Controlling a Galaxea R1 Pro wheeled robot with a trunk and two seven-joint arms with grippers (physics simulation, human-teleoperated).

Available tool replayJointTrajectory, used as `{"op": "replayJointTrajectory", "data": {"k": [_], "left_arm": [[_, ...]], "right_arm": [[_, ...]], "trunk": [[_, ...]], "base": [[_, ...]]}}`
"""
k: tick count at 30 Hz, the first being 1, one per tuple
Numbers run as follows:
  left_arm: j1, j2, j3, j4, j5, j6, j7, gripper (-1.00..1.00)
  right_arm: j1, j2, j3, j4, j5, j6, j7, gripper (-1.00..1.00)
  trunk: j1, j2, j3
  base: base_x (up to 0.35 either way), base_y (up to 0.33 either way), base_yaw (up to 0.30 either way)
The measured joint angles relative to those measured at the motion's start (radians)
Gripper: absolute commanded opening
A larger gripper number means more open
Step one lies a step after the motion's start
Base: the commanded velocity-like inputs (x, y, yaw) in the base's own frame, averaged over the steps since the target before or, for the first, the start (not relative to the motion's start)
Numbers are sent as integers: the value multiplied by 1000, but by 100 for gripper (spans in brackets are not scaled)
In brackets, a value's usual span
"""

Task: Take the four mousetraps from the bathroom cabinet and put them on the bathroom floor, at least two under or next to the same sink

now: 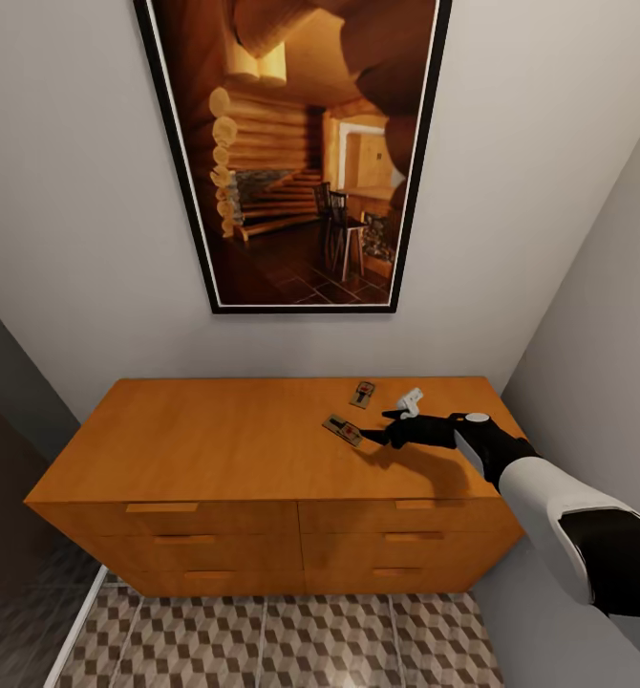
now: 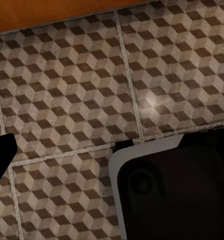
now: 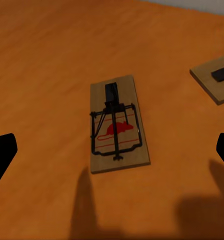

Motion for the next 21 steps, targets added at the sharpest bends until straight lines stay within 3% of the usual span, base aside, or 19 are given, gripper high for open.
{"op": "replayJointTrajectory", "data": {"k": [21], "left_arm": [[0, 0, 0, 0, 0, 0, 0, 100]], "right_arm": [[1, -1, 2, 2, 2, 1, 1, 100]], "trunk": [[0, 0, -15]], "base": [[0, 0, 0]]}}
